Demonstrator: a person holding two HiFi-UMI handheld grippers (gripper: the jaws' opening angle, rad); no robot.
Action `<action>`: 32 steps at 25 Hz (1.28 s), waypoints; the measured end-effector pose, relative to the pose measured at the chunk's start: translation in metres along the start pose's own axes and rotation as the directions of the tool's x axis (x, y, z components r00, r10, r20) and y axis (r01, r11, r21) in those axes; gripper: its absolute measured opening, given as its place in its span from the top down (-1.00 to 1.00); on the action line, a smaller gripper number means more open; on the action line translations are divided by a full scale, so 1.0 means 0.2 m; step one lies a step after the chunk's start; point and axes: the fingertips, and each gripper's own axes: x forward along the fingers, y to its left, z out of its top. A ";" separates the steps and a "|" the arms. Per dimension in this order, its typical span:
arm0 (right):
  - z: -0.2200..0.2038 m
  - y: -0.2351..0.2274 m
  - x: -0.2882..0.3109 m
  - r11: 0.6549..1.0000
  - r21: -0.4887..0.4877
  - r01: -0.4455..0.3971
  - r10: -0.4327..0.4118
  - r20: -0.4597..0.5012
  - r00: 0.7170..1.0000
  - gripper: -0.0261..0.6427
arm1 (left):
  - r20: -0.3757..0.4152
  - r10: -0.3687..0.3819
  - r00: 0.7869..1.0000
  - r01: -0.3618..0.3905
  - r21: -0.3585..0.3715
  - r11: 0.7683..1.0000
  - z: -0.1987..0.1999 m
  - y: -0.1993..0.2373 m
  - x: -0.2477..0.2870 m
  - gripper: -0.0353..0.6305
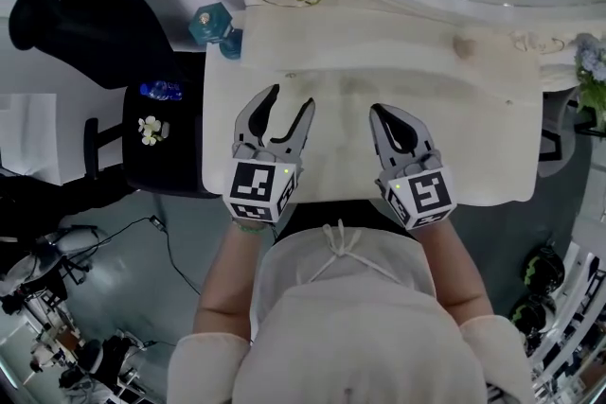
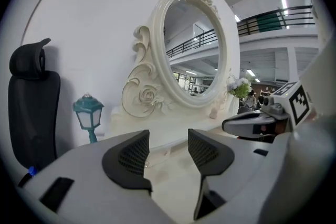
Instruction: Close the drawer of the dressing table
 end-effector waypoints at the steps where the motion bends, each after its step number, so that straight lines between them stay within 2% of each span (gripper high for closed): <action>1: 0.02 0.02 -0.02 1.000 0.002 -0.002 0.002 0.011 1.000 0.90 | 0.014 -0.013 1.000 0.013 0.007 1.000 0.04 -0.02 -0.04 0.16; 7: 0.20 0.14 -0.17 0.999 -0.035 -0.041 0.044 0.105 0.993 0.90 | 0.160 -0.038 0.986 0.030 0.052 0.998 0.36 -0.10 -0.32 0.41; 13: 0.39 0.21 -0.33 0.996 -0.083 -0.026 0.042 0.194 0.980 0.90 | 0.239 -0.060 0.969 0.041 0.083 0.996 0.56 -0.16 -0.52 0.70; 22: 0.58 0.24 -0.48 0.991 -0.133 0.032 0.007 0.279 0.960 0.91 | 0.247 -0.134 0.960 0.110 0.106 0.988 0.61 -0.22 -0.66 0.82; 32: 0.60 0.24 -0.52 0.989 -0.140 0.056 -0.015 0.281 0.960 0.91 | 0.276 -0.153 0.949 0.130 0.102 0.986 0.67 -0.25 -0.70 0.82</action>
